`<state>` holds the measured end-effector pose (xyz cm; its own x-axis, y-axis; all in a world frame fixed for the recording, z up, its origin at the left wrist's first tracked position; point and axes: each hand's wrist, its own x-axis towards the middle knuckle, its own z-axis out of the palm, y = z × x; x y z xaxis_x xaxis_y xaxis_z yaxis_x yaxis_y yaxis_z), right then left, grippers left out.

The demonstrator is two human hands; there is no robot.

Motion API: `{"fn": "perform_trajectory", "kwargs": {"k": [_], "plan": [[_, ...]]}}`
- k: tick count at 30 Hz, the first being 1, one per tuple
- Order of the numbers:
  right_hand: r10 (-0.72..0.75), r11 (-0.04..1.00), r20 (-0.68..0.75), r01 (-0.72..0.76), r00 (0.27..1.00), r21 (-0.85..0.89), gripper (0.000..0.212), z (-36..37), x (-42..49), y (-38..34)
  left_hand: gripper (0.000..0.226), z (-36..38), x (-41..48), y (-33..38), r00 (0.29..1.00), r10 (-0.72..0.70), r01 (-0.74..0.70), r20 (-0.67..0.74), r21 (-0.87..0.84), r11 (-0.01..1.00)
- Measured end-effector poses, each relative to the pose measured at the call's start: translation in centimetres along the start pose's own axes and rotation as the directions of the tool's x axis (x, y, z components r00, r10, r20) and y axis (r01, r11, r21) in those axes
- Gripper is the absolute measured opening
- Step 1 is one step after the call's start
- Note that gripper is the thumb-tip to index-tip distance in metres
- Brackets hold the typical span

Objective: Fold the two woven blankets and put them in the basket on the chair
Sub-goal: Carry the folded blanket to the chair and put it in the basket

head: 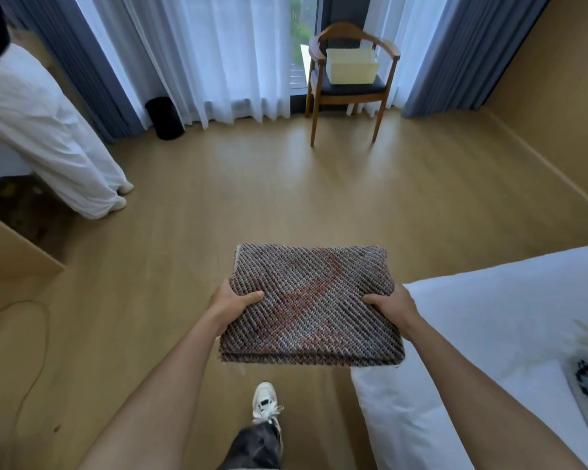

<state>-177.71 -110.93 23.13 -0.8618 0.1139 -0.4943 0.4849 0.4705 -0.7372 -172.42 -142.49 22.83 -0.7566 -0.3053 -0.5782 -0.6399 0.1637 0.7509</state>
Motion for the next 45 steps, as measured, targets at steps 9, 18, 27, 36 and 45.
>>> {"fn": "perform_trajectory", "kwargs": {"k": [9,18,27,36,45], "plan": [[0.042,0.998,-0.096,-0.037,0.994,0.053,0.054,-0.8,10.3,-7.6,0.065,-0.1,11.6,11.4,0.996,0.058,-0.064,0.064,0.094,0.994],[0.113,0.989,-0.123,-0.099,0.986,0.114,0.055,-5.2,24.2,-11.1,0.062,6.0,23.4,21.9,0.993,0.062,-0.080,0.105,0.185,0.979],[0.091,0.984,-0.123,-0.070,0.988,0.162,0.052,-11.8,37.9,-18.0,0.058,11.9,33.4,34.4,0.991,0.100,-0.115,0.087,0.192,0.975],[0.124,0.974,-0.121,-0.097,0.985,0.204,0.060,-15.6,49.6,-22.0,0.056,16.2,43.8,43.4,0.988,0.094,-0.119,0.119,0.226,0.967],[0.160,0.973,-0.191,-0.122,0.969,0.197,0.056,-18.8,65.2,-29.5,0.063,20.7,59.7,54.2,0.977,0.071,-0.118,0.202,0.228,0.967]]}}
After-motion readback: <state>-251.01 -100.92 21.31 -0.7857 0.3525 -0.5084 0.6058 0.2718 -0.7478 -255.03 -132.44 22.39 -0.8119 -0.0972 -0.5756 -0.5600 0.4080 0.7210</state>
